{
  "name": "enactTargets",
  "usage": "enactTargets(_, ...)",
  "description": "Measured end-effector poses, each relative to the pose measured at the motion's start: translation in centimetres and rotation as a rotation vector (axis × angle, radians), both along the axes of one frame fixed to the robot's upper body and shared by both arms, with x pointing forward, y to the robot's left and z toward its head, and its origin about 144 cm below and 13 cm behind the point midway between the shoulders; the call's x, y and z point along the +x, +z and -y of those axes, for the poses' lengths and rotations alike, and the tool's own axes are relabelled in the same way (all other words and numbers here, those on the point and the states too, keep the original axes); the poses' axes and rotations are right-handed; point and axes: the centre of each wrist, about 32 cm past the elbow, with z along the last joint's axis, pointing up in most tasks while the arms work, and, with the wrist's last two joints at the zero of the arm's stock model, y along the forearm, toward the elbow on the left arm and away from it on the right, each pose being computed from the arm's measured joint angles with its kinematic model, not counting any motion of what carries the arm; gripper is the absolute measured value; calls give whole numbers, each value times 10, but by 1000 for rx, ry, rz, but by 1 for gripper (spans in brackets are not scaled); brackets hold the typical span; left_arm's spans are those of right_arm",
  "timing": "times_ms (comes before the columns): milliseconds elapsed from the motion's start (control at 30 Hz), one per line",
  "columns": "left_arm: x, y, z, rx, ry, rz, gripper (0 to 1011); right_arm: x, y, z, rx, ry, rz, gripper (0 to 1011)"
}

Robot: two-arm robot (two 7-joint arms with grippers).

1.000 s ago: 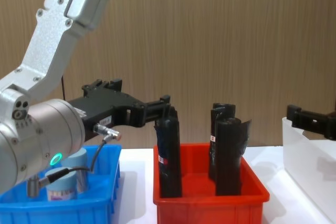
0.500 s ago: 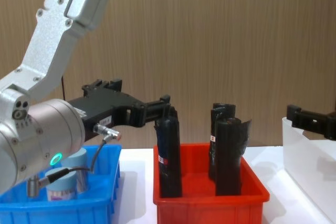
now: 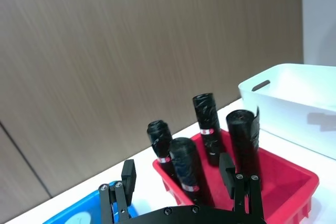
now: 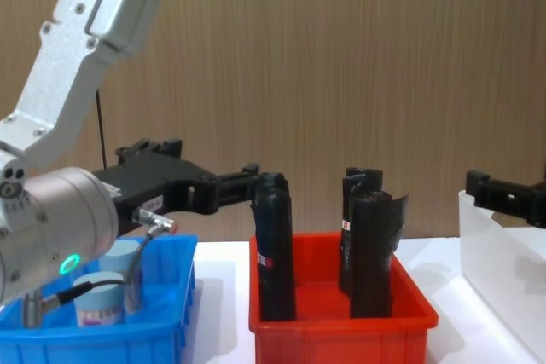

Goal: Pick the cotton swabs from the blue box and place them into the white box.

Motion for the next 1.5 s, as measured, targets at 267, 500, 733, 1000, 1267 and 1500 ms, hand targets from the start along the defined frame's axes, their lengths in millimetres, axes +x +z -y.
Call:
enactTargets(267,-5,0,-5,-18,80,-47,1004,0,0,0,0,0,0,1002)
enactTargets(500,-7,0,-11,-45,169,-101,1004,0,0,0,0,0,0,1002)
enactTargets(733,-2,-2,-26,-83,241,-164,1004,0,0,0,0,0,0,1002)
enactTargets(1000,15,-5,-44,-111,293,-235,1004,0,0,0,0,0,0,1002)
enactTargets(1267,34,-6,-58,-113,296,-292,1004,0,0,0,0,0,0,1002)
enactTargets(1500,53,-6,-67,-110,290,-343,1004,0,0,0,0,0,0,1002)
